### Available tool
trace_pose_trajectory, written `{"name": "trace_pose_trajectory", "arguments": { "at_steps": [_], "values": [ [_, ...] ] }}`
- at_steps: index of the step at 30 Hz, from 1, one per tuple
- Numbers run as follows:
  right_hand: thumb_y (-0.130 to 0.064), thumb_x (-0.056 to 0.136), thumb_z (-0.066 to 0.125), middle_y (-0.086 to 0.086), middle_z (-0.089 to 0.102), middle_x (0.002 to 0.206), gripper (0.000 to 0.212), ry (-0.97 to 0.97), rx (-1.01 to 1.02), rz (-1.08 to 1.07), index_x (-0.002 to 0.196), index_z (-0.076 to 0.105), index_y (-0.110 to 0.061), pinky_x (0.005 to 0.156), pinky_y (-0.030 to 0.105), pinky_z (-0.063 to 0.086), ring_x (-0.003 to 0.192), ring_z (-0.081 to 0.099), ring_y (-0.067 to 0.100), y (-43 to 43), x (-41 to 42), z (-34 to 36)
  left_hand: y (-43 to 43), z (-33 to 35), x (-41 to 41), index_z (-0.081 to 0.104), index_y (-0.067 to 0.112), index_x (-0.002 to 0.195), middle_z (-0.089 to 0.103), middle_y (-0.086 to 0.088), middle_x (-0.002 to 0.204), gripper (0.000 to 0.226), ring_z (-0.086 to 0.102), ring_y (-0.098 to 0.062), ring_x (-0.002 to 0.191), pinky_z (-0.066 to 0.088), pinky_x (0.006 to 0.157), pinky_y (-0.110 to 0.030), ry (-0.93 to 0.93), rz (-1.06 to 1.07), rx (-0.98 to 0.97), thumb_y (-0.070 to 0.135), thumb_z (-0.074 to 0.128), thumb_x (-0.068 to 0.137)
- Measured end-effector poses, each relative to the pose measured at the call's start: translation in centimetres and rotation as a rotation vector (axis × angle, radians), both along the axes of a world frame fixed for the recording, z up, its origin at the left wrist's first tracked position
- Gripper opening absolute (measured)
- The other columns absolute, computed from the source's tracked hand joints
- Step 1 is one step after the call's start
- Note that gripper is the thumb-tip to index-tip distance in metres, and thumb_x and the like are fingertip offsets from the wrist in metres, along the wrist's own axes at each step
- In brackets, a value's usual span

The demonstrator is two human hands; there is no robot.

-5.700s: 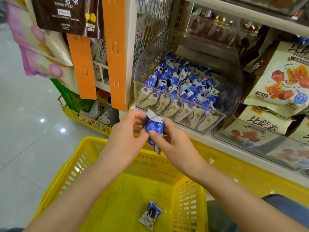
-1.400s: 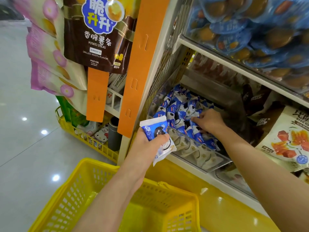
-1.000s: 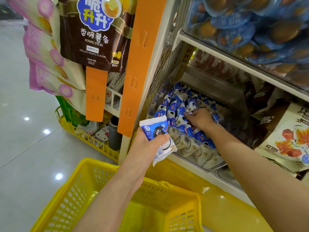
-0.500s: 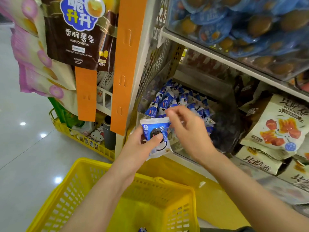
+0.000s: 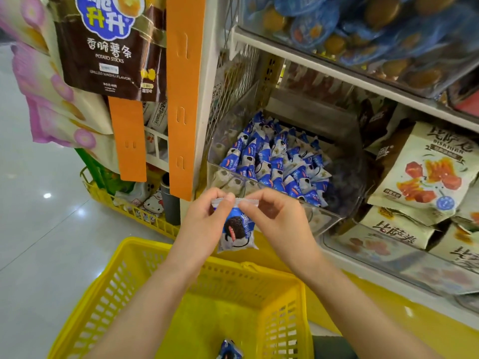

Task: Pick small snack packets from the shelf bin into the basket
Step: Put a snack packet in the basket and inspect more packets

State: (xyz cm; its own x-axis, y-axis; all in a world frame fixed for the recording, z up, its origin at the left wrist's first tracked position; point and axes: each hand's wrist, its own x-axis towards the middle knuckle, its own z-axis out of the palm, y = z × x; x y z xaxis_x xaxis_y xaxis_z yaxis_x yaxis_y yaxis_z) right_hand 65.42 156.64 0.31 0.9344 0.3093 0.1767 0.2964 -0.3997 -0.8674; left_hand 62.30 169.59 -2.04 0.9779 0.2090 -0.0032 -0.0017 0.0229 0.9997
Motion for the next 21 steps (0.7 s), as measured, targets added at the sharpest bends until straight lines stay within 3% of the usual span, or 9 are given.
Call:
{"name": "trace_pose_trajectory", "arguments": {
  "at_steps": [2,4,6,8,10,12,16,18,21],
  "values": [
    [-0.020,0.083,0.067,-0.006,0.064,0.074,0.005,-0.227,-0.131,0.007,0.082,0.070,-0.016,0.065,0.019,0.047,0.069,0.057,0.004,-0.4,-0.2,-0.3,-0.1,-0.3,0.0,0.056,0.027,0.068,0.060,0.002,0.068,0.027,0.061,-0.003,0.063,0.044,0.051,-0.016,0.014,-0.029,0.001,0.031,0.049,0.094],
    [-0.021,0.083,0.068,-0.006,0.062,0.075,0.008,-0.436,-0.267,0.029,0.084,0.070,-0.013,0.064,0.023,0.046,0.070,0.054,0.006,-0.8,-0.3,-0.5,-0.2,-0.4,0.0,0.057,0.028,0.065,0.060,0.004,0.065,0.030,0.062,-0.004,0.063,0.046,0.051,-0.017,0.032,-0.037,-0.017,0.030,0.049,0.094],
    [-0.021,0.084,0.067,-0.008,0.061,0.075,0.009,-0.482,-0.276,0.025,0.085,0.071,-0.013,0.063,0.020,0.044,0.069,0.050,0.002,-0.9,-0.3,-0.7,-0.3,-0.2,-0.1,0.059,0.027,0.068,0.063,0.005,0.064,0.027,0.064,-0.003,0.063,0.046,0.050,-0.016,0.057,-0.040,-0.050,0.031,0.050,0.092],
    [-0.022,0.086,0.065,-0.013,0.060,0.072,0.009,-0.360,-0.161,-0.031,0.085,0.070,-0.015,0.062,0.014,0.043,0.066,0.053,0.001,-0.8,-0.4,-0.7,-0.3,-0.2,-0.1,0.063,0.026,0.081,0.070,0.005,0.075,0.017,0.068,-0.005,0.072,0.051,0.058,-0.019,0.093,-0.077,-0.116,0.041,0.055,0.085],
    [-0.021,0.088,0.062,-0.011,0.062,0.070,0.007,-0.152,-0.009,-0.111,0.084,0.067,-0.018,0.060,0.024,0.051,0.065,0.059,0.007,-0.8,-0.4,-0.6,-0.2,-0.3,-0.2,0.061,0.028,0.099,0.072,0.007,0.091,0.038,0.068,-0.006,0.085,0.051,0.070,-0.025,0.165,-0.138,-0.112,0.053,0.063,0.070],
    [-0.018,0.089,0.059,0.001,0.068,0.078,0.008,0.047,0.127,-0.173,0.083,0.064,-0.018,0.058,0.030,0.056,0.068,0.066,0.015,-1.1,-0.1,-0.5,-0.1,-0.3,-0.3,0.058,0.030,0.103,0.071,0.011,0.096,0.043,0.067,-0.001,0.082,0.048,0.064,-0.021,0.216,-0.142,-0.052,0.048,0.071,0.067],
    [-0.013,0.093,0.053,0.013,0.068,0.086,0.011,0.390,0.348,-0.178,0.096,0.058,-0.004,0.055,0.019,0.056,0.059,0.066,0.010,-1.7,-0.1,0.1,0.1,-0.5,-0.4,0.059,0.023,0.097,0.073,0.007,0.083,0.037,0.068,-0.003,0.070,0.051,0.056,-0.015,0.161,0.009,-0.111,0.030,0.077,0.065],
    [-0.008,0.093,0.051,0.020,0.065,0.088,0.018,0.486,0.322,-0.086,0.108,0.052,0.000,0.058,0.019,0.056,0.067,0.065,0.012,-1.9,-0.1,0.3,0.3,-0.6,-0.4,0.061,0.020,0.097,0.073,0.011,0.076,0.027,0.066,0.001,0.063,0.047,0.051,-0.012,0.101,0.092,-0.124,0.025,0.073,0.073],
    [-0.010,0.092,0.052,0.022,0.064,0.099,0.031,0.535,0.147,0.097,0.122,0.048,-0.002,0.068,0.022,0.056,0.088,0.065,0.020,-2.2,-0.3,0.2,0.9,-0.8,-0.6,0.063,0.022,0.095,0.074,0.009,0.082,0.017,0.069,-0.007,0.075,0.052,0.060,-0.017,0.047,0.132,-0.056,0.025,0.069,0.079]
  ]
}}
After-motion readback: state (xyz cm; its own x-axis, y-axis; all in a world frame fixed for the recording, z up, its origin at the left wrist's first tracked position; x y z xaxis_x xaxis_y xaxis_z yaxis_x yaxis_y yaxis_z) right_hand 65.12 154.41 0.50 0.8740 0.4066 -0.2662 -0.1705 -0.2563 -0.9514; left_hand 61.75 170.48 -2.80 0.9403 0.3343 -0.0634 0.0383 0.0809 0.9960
